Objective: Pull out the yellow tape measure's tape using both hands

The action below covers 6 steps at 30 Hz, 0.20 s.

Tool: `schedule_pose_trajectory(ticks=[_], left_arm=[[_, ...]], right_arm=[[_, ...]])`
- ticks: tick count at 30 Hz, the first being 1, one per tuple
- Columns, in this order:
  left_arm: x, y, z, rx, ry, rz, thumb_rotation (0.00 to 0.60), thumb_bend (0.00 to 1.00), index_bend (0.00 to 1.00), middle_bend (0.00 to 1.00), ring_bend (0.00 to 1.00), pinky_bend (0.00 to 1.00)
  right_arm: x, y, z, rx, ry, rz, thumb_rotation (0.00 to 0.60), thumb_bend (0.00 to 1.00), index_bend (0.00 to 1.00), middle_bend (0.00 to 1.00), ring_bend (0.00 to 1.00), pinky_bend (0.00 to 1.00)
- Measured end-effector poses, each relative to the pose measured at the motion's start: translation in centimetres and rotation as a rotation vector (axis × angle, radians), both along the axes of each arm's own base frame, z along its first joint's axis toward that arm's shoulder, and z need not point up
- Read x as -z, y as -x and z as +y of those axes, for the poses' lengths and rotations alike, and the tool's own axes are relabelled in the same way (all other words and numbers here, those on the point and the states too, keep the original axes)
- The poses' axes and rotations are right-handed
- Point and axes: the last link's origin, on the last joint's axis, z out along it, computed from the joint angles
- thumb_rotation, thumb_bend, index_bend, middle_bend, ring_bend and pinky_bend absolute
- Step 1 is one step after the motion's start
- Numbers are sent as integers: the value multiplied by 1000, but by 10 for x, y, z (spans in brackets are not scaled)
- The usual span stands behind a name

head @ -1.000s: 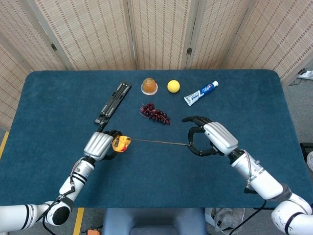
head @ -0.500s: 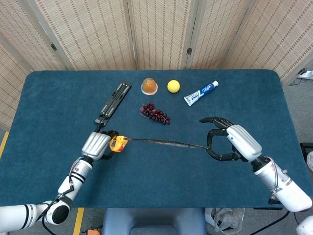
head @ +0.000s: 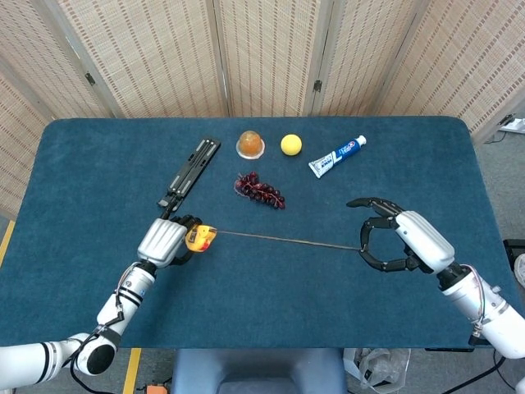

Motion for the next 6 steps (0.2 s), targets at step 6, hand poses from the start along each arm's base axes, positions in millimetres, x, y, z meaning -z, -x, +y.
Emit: schedule_pose_trajectory(ticks=[6], left_arm=[[1,3,-1,29,-10,8,600,366,456,444,391,74]], right_arm=[[0,2,-2,3,-2,0,600,500,598,202,141,135]])
